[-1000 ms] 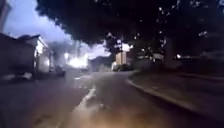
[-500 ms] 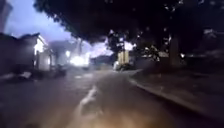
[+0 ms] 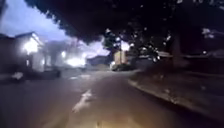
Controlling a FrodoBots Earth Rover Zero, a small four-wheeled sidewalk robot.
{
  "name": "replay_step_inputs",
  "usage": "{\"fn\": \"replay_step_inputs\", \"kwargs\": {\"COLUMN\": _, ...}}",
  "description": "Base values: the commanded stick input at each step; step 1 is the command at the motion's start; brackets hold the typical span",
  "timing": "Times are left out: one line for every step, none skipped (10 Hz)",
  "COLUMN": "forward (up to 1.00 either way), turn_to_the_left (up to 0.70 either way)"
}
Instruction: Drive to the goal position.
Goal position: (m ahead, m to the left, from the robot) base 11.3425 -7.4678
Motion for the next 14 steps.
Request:
{"fn": "replay_step_inputs", "kwargs": {"forward": 0.7, "turn_to_the_left": 0.0}}
{"fn": "replay_step_inputs", "kwargs": {"forward": 0.7, "turn_to_the_left": 0.0}}
{"fn": "replay_step_inputs", "kwargs": {"forward": 0.7, "turn_to_the_left": 0.0}}
{"fn": "replay_step_inputs", "kwargs": {"forward": 0.7, "turn_to_the_left": 0.0}}
{"fn": "replay_step_inputs", "kwargs": {"forward": 0.7, "turn_to_the_left": 0.0}}
{"fn": "replay_step_inputs", "kwargs": {"forward": 0.7, "turn_to_the_left": 0.0}}
{"fn": "replay_step_inputs", "kwargs": {"forward": 0.7, "turn_to_the_left": 0.0}}
{"fn": "replay_step_inputs", "kwargs": {"forward": 0.7, "turn_to_the_left": -0.1}}
{"fn": "replay_step_inputs", "kwargs": {"forward": 0.7, "turn_to_the_left": -0.29}}
{"fn": "replay_step_inputs", "kwargs": {"forward": 0.7, "turn_to_the_left": -0.35}}
{"fn": "replay_step_inputs", "kwargs": {"forward": 0.7, "turn_to_the_left": -0.18}}
{"fn": "replay_step_inputs", "kwargs": {"forward": 0.7, "turn_to_the_left": 0.0}}
{"fn": "replay_step_inputs", "kwargs": {"forward": 0.7, "turn_to_the_left": 0.0}}
{"fn": "replay_step_inputs", "kwargs": {"forward": 0.7, "turn_to_the_left": 0.0}}
